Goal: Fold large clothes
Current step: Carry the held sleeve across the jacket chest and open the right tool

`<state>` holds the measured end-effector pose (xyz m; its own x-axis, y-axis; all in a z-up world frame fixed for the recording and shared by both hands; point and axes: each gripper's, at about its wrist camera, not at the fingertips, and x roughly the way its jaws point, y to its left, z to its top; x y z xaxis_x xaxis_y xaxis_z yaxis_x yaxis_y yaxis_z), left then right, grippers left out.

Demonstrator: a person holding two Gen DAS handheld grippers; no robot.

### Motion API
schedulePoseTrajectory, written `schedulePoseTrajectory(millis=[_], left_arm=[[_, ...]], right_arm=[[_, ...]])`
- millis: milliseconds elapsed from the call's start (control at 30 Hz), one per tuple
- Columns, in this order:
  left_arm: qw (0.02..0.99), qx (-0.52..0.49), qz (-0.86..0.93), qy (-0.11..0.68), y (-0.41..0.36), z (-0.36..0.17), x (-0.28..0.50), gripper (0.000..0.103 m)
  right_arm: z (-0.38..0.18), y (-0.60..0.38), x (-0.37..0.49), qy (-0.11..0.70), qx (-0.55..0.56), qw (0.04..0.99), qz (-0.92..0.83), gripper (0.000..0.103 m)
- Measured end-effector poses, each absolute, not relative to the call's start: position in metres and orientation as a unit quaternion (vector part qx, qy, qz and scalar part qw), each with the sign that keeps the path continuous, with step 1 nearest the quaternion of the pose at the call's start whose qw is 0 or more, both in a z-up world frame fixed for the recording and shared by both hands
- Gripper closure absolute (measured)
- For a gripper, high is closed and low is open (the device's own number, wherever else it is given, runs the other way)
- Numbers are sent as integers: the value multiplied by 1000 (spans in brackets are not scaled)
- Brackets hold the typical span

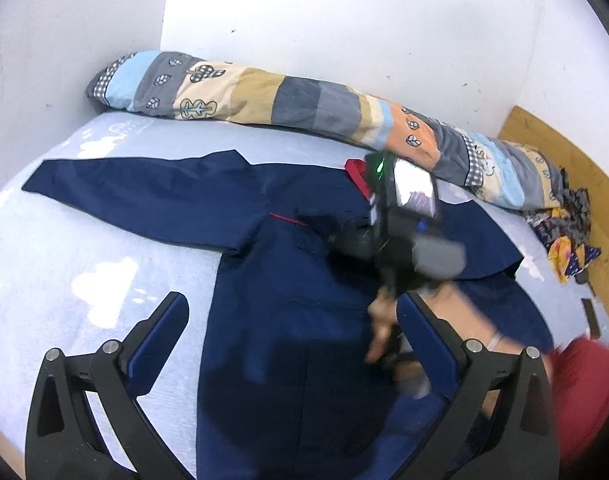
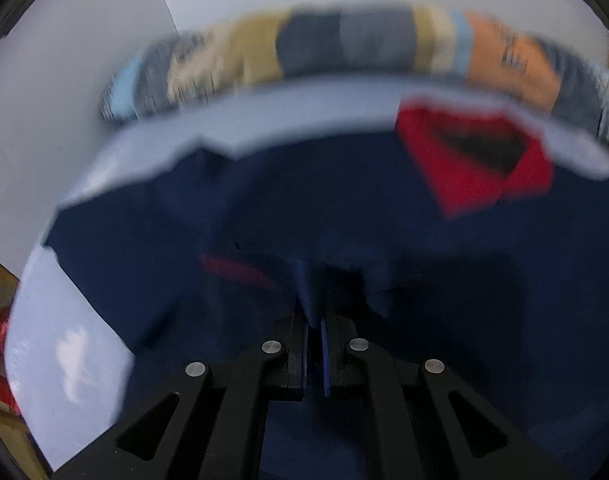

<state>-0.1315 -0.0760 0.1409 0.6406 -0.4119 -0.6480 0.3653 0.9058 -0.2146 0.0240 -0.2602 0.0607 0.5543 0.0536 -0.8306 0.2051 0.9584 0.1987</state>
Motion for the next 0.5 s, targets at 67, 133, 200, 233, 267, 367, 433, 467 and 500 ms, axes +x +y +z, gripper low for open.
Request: schedulePoseTrajectory(millis=[67, 133, 200, 233, 267, 367, 433, 467, 500], left_arm=[[905, -37, -218, 365, -75, 142, -130, 0], [905, -37, -218, 364, -74, 142, -129, 0], [904, -41, -220, 365, -73, 142, -130, 0], [903, -44, -221, 365, -73, 143, -130, 0], [903, -45, -221, 365, -72, 143, -131, 0], [903, -49, -221, 366, -72, 143, -131, 0], [901, -53, -221, 369, -73, 142, -131, 0], [901, -53, -222, 370, -74, 142, -131, 0], [900, -53, -222, 371, -75, 142, -131, 0]], right_arm=[[58, -252, 18, 456, 128, 879, -46, 85], [69, -250, 14, 477, 139, 868, -2, 72], [85, -258, 3, 465, 155, 871, 25, 70], [97, -268, -7, 453, 167, 875, 47, 65], [105, -274, -12, 446, 173, 876, 59, 64], [139, -310, -42, 400, 198, 893, 62, 61], [157, -363, -68, 362, 239, 901, 22, 57], [162, -383, -75, 352, 252, 902, 2, 57], [167, -410, -84, 341, 262, 902, -35, 58]])
